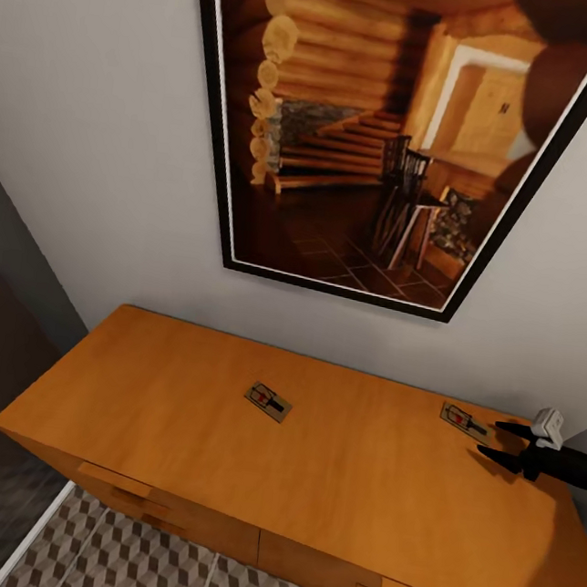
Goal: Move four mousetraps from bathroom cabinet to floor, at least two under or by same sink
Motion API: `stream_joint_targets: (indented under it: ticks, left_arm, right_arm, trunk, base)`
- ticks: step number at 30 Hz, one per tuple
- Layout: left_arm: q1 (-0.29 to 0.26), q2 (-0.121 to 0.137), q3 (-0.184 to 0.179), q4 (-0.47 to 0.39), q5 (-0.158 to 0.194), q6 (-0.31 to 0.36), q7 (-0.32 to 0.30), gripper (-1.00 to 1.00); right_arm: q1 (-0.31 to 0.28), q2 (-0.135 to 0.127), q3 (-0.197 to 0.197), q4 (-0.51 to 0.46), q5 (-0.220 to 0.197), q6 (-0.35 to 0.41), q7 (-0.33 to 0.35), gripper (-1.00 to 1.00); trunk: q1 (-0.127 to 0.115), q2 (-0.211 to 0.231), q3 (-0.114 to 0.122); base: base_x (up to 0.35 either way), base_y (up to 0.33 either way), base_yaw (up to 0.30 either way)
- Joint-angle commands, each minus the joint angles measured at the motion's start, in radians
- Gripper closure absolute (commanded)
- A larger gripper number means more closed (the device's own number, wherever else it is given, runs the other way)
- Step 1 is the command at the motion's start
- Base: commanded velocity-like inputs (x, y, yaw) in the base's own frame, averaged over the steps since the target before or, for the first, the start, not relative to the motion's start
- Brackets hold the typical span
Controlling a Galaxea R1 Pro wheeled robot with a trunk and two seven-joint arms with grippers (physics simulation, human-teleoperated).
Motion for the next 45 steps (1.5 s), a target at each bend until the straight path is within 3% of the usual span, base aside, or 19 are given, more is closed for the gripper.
stream_joint_targets:
  ticks: [1,19,45]
  left_arm:
    - [-0.001,0.0,-0.008,0.001,0.009,0.002,0.001,-1.0]
    - [-0.001,0.0,-0.009,0.001,0.009,0.002,0.001,-1.0]
    - [-0.001,0.0,-0.009,0.001,0.009,0.002,0.0,-1.0]
  right_arm:
    - [-0.001,0.0,0.0,0.001,-0.002,-0.004,0.003,-1.0]
    - [-0.001,0.0,0.001,0.001,-0.003,-0.004,0.003,-1.0]
    - [-0.001,0.0,0.001,0.001,-0.003,-0.004,0.003,-1.0]
  trunk:
    - [0.001,-0.002,-0.002]
    - [0.001,-0.002,-0.002]
    - [0.001,-0.002,-0.002]
  base:
    - [0.0,0.0,0.0]
    - [0.094,0.0,0.0]
    - [0.005,0.0,0.0]
